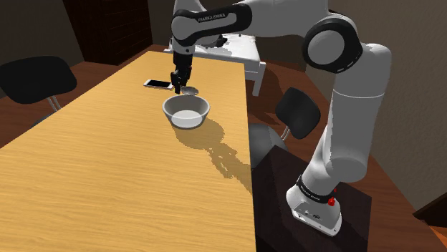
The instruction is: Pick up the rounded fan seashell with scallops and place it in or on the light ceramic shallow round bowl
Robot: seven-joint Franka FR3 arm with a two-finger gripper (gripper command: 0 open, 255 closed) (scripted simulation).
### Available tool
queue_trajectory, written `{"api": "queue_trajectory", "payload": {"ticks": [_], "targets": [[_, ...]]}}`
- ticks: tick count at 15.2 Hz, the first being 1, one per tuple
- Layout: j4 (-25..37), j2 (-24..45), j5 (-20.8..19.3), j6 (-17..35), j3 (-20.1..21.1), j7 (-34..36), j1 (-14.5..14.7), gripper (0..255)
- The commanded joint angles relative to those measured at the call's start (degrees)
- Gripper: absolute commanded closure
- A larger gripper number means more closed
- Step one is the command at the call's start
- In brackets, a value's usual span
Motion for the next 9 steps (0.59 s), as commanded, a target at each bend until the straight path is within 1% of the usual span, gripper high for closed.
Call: {"api": "queue_trajectory", "payload": {"ticks": [1,9], "targets": [[2.5,2.65,0.28,0.16,0.08,-0.09,-0.12,255],[-1.85,3.94,0.68,5.77,0.22,-0.69,-0.09,255]]}}
